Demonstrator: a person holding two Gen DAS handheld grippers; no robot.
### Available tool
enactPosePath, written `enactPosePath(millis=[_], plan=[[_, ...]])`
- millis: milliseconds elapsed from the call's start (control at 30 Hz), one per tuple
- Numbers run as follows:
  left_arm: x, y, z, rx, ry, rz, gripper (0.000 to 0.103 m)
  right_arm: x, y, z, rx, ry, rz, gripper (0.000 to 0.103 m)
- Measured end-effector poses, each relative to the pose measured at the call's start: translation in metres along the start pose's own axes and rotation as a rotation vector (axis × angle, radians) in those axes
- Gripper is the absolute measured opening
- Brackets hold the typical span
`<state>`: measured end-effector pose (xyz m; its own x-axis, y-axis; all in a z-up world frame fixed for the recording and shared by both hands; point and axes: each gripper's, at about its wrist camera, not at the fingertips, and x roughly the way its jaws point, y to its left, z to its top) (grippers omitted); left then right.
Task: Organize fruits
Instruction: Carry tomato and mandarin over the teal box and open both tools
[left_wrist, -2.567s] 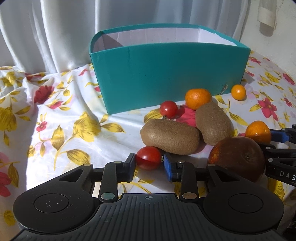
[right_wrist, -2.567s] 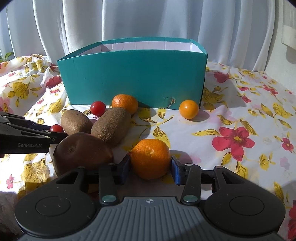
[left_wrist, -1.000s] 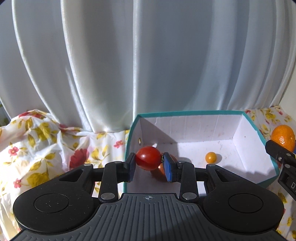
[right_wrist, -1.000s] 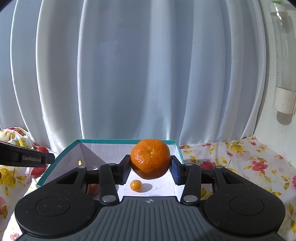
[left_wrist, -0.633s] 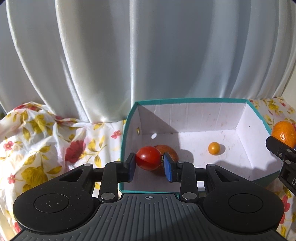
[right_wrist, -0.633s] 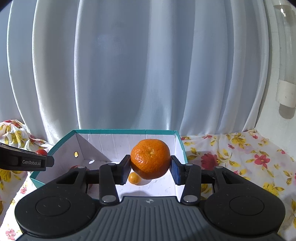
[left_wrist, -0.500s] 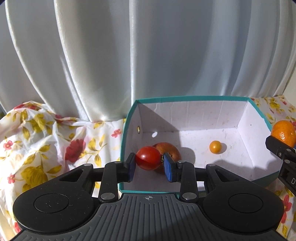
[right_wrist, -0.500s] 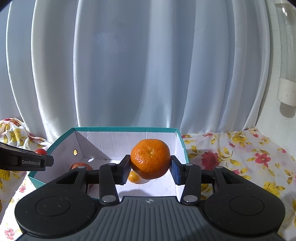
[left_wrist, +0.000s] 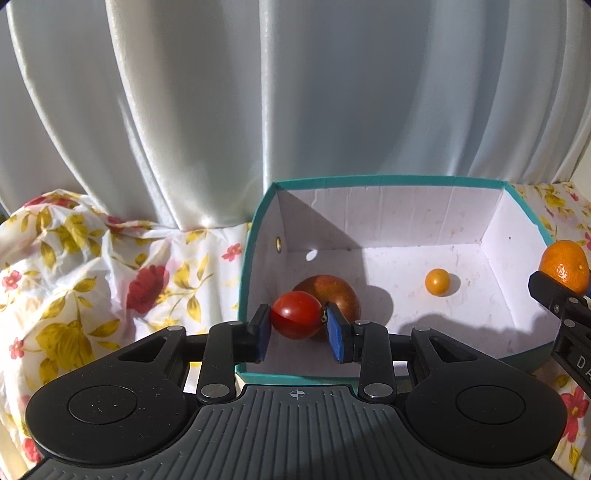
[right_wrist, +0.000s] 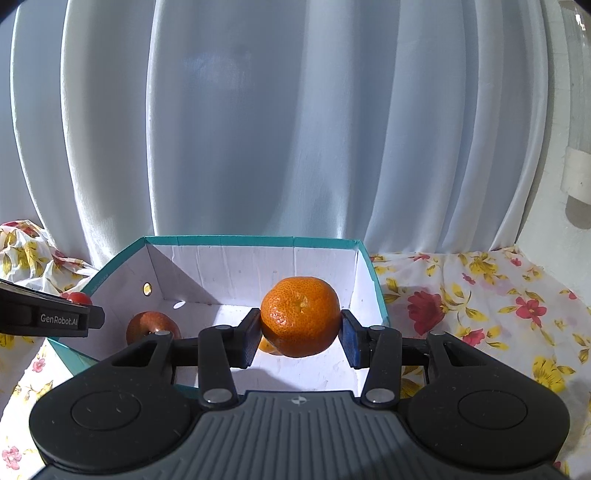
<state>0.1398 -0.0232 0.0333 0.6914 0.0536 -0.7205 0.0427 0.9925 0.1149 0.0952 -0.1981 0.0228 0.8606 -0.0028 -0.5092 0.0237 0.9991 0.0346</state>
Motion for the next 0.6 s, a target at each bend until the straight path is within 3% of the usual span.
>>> enactPosePath(millis=[600], plan=[[0.0095,-0.0003,-0.0002,0.0,0.028,0.001,0.035,0.0104,0.001,-0.0053,-0.018,0.025,-0.006,0.044]])
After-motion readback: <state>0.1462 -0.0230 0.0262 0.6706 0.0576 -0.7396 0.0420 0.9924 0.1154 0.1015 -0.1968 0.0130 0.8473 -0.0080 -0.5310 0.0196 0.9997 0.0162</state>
